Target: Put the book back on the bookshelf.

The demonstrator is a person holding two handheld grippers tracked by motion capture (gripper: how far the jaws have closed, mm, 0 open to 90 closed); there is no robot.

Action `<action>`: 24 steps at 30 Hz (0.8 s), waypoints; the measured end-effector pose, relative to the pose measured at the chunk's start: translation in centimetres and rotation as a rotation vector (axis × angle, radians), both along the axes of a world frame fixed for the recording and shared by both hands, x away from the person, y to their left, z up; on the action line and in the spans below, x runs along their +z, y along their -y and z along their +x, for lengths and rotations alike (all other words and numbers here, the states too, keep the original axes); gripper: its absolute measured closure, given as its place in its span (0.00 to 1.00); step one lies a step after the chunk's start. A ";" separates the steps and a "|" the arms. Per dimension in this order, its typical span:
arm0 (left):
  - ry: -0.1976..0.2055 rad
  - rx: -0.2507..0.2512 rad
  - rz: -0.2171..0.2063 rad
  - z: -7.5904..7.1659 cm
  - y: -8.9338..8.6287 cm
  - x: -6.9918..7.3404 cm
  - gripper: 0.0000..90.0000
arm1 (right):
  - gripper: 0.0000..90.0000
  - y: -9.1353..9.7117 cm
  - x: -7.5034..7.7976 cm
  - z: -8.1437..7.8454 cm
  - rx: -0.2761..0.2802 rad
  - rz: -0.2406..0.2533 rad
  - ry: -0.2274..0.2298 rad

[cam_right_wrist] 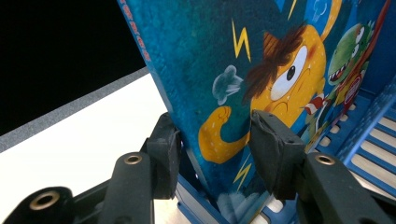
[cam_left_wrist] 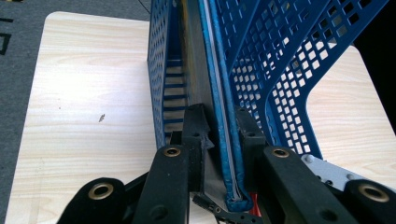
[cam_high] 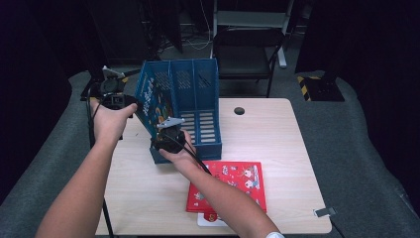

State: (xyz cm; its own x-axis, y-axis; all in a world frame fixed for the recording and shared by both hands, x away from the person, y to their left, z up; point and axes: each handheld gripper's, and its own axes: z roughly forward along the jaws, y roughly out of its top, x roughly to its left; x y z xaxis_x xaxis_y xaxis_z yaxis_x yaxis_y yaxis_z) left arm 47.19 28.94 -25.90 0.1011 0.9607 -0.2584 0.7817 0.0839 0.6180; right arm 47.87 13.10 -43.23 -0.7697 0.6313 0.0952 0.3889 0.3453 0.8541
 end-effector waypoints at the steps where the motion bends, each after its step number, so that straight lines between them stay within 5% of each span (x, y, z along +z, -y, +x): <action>1: 0.002 0.005 -0.002 0.0 0.0 0.0 0.87 | 0.60 -0.1 0.1 0.1 0.011 -0.010 0.003; 18: -0.007 0.037 0.043 -0.4 0.2 0.6 0.88 | 0.60 -1.8 0.5 1.1 0.064 -0.033 0.011; 24: -0.006 0.066 0.051 0.1 0.6 0.5 0.88 | 0.60 -2.2 0.5 1.5 0.043 -0.022 -0.008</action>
State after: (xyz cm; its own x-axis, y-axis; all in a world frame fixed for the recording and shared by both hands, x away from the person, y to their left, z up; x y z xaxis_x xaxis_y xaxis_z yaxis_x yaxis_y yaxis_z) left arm 47.25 28.33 -25.41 0.0355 0.9772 -0.2095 0.7793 0.1042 0.6179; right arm 49.42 15.29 -42.71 -0.7953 0.5998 0.0877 0.3801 0.3808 0.8429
